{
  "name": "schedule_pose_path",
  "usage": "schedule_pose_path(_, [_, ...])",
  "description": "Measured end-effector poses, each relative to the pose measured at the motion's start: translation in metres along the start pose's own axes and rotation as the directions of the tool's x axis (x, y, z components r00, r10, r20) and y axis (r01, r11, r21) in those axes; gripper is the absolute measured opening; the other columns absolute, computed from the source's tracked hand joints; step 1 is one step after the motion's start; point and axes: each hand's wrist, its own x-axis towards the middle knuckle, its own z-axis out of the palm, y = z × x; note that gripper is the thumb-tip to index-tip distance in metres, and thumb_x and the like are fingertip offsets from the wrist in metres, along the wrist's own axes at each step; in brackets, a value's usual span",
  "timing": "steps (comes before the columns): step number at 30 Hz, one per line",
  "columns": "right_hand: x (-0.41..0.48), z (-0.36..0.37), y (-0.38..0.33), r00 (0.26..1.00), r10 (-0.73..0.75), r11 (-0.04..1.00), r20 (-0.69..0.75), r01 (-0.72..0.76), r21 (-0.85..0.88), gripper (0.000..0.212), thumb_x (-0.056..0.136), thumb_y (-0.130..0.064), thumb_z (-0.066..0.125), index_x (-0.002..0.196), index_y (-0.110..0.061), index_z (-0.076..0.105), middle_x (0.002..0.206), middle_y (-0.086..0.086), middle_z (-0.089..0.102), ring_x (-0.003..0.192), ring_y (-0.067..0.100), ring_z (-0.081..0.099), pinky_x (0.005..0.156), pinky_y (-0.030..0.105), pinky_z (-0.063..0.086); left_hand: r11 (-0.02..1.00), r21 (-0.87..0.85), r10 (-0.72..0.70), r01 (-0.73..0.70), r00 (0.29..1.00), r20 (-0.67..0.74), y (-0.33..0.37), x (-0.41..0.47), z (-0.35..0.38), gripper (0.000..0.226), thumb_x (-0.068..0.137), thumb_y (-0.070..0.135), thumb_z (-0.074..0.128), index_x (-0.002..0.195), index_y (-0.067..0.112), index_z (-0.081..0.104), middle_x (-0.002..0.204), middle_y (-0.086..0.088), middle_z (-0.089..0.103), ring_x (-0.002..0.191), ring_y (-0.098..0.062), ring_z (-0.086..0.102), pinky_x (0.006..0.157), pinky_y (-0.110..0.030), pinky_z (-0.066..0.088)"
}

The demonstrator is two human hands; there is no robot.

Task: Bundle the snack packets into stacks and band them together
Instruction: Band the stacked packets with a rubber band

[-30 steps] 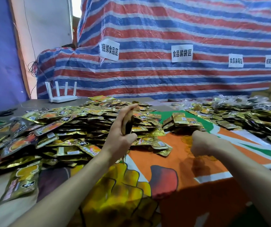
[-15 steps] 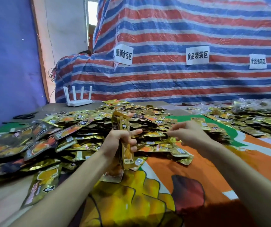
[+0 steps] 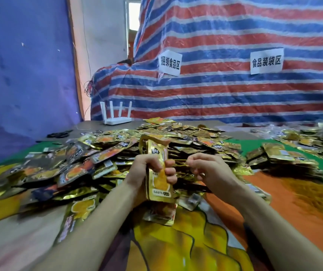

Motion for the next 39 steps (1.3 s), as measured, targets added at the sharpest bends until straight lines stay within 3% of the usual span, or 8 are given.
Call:
schedule_pose_path(9, [-0.015,-0.016,-0.013,0.891,-0.081,0.837,0.447,-0.183,0.516,0.017,0.065,-0.021,0.075,0.065,-0.010,0.062,0.080,0.011,0.064,0.096,0.030,0.062,0.111,0.046,0.035,0.986,-0.007,-0.160,0.168,0.951,0.265,0.008,-0.014,0.003,0.037,0.049,0.003,0.064,0.081,0.009,0.046,0.070,-0.003,0.043,0.061,-0.013,0.042,0.060,-0.022,0.037])
schedule_pose_path(15, [-0.018,-0.018,-0.019,0.927,-0.141,0.724,0.348,-0.143,0.675,0.009,0.070,-0.015,0.068,0.077,-0.011,0.065,0.062,-0.003,0.049,0.066,0.019,0.056,0.095,0.041,0.054,0.985,-0.007,-0.165,0.174,0.947,0.274,0.006,-0.012,0.001,0.042,0.049,0.001,0.065,0.082,0.011,0.042,0.069,-0.004,0.045,0.060,-0.014,0.045,0.059,-0.023,0.038])
schedule_pose_path(18, [-0.017,-0.015,-0.020,0.960,-0.118,0.716,0.254,-0.094,0.691,0.037,0.075,-0.011,0.067,0.110,-0.014,0.078,0.061,-0.009,0.048,0.044,0.005,0.047,0.072,0.028,0.060,0.986,-0.027,-0.152,0.165,0.951,0.269,0.005,-0.012,0.002,0.042,0.046,0.000,0.066,0.081,0.009,0.045,0.069,-0.004,0.045,0.059,-0.014,0.045,0.056,-0.023,0.040])
schedule_pose_path(21, [-0.019,0.000,-0.018,0.989,-0.070,0.892,0.128,0.005,0.452,0.042,0.078,-0.013,0.071,0.117,-0.026,0.076,0.081,0.000,0.069,0.037,0.007,0.049,0.049,0.026,0.056,0.994,0.004,-0.109,0.110,0.976,0.186,0.004,-0.012,0.004,0.052,0.050,0.001,0.060,0.099,0.005,0.044,0.071,-0.006,0.050,0.061,-0.014,0.043,0.056,-0.025,0.040])
schedule_pose_path(25, [-0.024,0.022,-0.008,0.996,-0.054,0.999,0.067,0.053,0.012,0.057,0.073,-0.027,0.080,0.128,-0.036,0.065,0.104,0.012,0.077,0.066,0.034,0.075,0.056,0.036,0.061,0.988,0.151,0.049,-0.024,0.986,-0.158,0.002,-0.007,0.003,0.063,0.062,0.008,0.047,0.124,-0.005,0.051,0.070,-0.007,0.046,0.064,-0.018,0.041,0.064,-0.029,0.034])
schedule_pose_path(29, [-0.023,0.031,-0.008,0.999,-0.026,0.999,0.027,0.025,0.021,0.072,0.061,-0.032,0.088,0.129,-0.037,0.065,0.114,0.013,0.073,0.088,0.033,0.077,0.065,0.048,0.063,0.897,0.202,0.442,-0.394,0.781,-0.441,0.009,0.002,-0.006,0.060,0.083,0.003,0.049,0.143,0.005,0.047,0.084,-0.007,0.050,0.072,-0.024,0.049,0.062,-0.030,0.043])
schedule_pose_path(34, [-0.029,0.064,-0.008,0.995,-0.083,0.971,0.063,0.095,-0.220,0.073,0.060,-0.030,0.098,0.121,-0.052,0.064,0.128,-0.006,0.057,0.099,0.025,0.073,0.072,0.049,0.064,0.752,0.419,0.659,-0.509,0.567,-0.494,0.001,0.008,-0.005,0.057,0.092,0.019,0.066,0.141,0.038,0.044,0.117,-0.006,0.059,0.100,-0.026,0.060,0.082,-0.046,0.057])
schedule_pose_path(39, [-0.024,0.085,-0.006,0.969,-0.246,0.914,0.017,0.237,-0.330,0.064,0.067,-0.031,0.094,0.122,-0.045,0.064,0.122,-0.028,0.057,0.116,-0.018,0.047,0.091,0.015,0.040,0.900,0.209,0.434,-0.382,0.754,-0.492,0.005,0.002,-0.004,0.051,0.088,0.043,0.069,0.132,0.020,0.057,0.122,-0.016,0.067,0.108,-0.033,0.068,0.091,-0.051,0.056])
